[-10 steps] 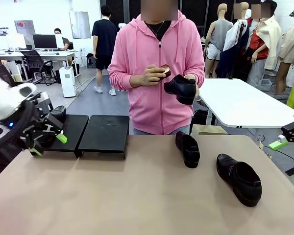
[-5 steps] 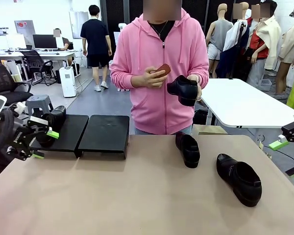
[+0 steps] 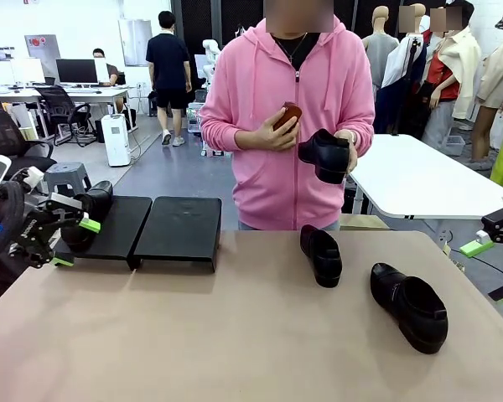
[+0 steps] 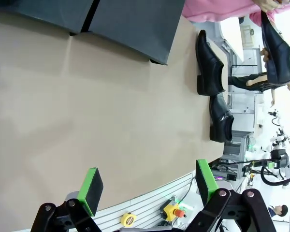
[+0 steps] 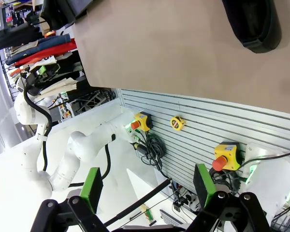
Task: Organize the shoes by placing them on the stand.
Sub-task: Place the Shoe from the middle of the table onto the Shoes Stand, then pick up one Shoe and place it in the middle of the table.
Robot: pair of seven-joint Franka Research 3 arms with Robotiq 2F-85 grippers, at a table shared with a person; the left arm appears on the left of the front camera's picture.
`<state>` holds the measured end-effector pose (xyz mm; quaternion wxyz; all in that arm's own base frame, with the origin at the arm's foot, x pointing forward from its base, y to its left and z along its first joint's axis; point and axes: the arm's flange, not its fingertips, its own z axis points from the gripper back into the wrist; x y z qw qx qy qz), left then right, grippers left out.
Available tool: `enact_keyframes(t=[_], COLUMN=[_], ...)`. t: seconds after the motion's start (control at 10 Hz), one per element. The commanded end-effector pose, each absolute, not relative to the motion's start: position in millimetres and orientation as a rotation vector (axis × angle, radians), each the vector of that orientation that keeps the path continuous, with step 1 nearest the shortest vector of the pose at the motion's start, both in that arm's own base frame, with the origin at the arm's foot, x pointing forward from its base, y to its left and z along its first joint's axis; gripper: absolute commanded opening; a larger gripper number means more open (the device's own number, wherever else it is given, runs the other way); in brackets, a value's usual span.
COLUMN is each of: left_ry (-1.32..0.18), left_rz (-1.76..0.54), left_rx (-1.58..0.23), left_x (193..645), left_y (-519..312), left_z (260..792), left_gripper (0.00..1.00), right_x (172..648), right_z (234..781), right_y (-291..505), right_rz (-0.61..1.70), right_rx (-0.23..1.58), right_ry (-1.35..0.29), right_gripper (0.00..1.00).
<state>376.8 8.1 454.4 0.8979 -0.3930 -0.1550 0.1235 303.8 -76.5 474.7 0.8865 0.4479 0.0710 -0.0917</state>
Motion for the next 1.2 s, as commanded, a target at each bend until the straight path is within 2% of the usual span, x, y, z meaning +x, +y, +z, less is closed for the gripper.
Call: enact_keyframes(t=[0.0,0.8,0.9,1.1], left_ry=[-0.321,-0.321,-0.321,-0.321], left_rz=[0.256,0.256,0.256,0.256], left_rx=[-0.817,-0.817,-0.817,-0.817], left_x=[377,377,377,377], left_y=[8,8,8,8], left_z=[455,455,455,455], left_gripper=[1.0,1.0,1.0,1.0], right_x=[306,304,308,350], right_z=[478,475,488,511], right_y=[-78,-77,-42,33], right_rz=[-0.173,-0.191,-0.112,0.023], right_rx=[0.957,0.931,0.808,0.577], right_ry=[0.134,0.148,0.081,0.052], right_gripper=[1.0,1.0,1.0,1.0])
